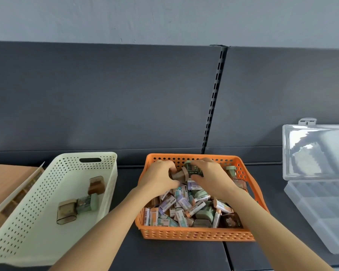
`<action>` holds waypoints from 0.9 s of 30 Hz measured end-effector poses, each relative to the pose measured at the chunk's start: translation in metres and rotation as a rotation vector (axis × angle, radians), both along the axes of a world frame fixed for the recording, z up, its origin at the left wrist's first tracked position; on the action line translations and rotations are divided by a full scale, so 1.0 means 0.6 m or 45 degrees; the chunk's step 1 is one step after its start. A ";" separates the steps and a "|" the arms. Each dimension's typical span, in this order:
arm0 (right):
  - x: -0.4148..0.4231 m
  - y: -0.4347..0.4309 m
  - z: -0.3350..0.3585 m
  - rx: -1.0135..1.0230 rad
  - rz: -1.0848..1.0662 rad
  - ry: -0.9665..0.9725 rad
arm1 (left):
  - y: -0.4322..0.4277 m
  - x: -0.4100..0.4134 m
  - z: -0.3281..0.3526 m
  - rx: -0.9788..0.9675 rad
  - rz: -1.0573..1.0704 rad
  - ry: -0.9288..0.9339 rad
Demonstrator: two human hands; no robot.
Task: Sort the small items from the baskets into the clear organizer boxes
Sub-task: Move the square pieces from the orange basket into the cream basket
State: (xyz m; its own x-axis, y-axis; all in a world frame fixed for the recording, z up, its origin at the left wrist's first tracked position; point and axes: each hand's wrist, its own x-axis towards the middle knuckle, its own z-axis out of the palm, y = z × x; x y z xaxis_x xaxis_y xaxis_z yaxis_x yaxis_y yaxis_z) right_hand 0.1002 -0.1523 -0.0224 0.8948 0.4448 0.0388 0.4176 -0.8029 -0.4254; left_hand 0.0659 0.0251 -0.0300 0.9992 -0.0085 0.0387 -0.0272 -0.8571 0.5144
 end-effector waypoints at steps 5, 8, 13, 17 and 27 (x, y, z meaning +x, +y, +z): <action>0.002 0.006 -0.003 -0.022 0.058 -0.012 | 0.021 -0.027 0.024 -0.119 0.072 -0.169; -0.002 0.024 -0.003 -0.096 0.154 -0.003 | 0.037 -0.050 0.042 -0.161 0.181 -0.290; -0.017 0.056 -0.006 -0.167 0.296 -0.006 | 0.072 -0.088 0.045 -0.234 0.327 -0.375; -0.032 0.088 -0.012 -0.173 0.440 0.051 | 0.094 -0.110 0.041 -0.256 0.380 -0.377; -0.040 0.110 -0.027 -0.126 0.504 0.086 | 0.138 -0.149 0.038 -0.318 0.444 -0.329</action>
State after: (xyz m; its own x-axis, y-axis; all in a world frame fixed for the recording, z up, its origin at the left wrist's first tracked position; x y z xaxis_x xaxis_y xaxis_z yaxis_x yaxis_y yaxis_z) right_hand 0.0763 -0.0865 -0.0388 0.6530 0.7537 -0.0747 0.6760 -0.6244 -0.3914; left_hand -0.0233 0.1078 -0.0069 0.8983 0.3657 0.2436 0.0857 -0.6895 0.7192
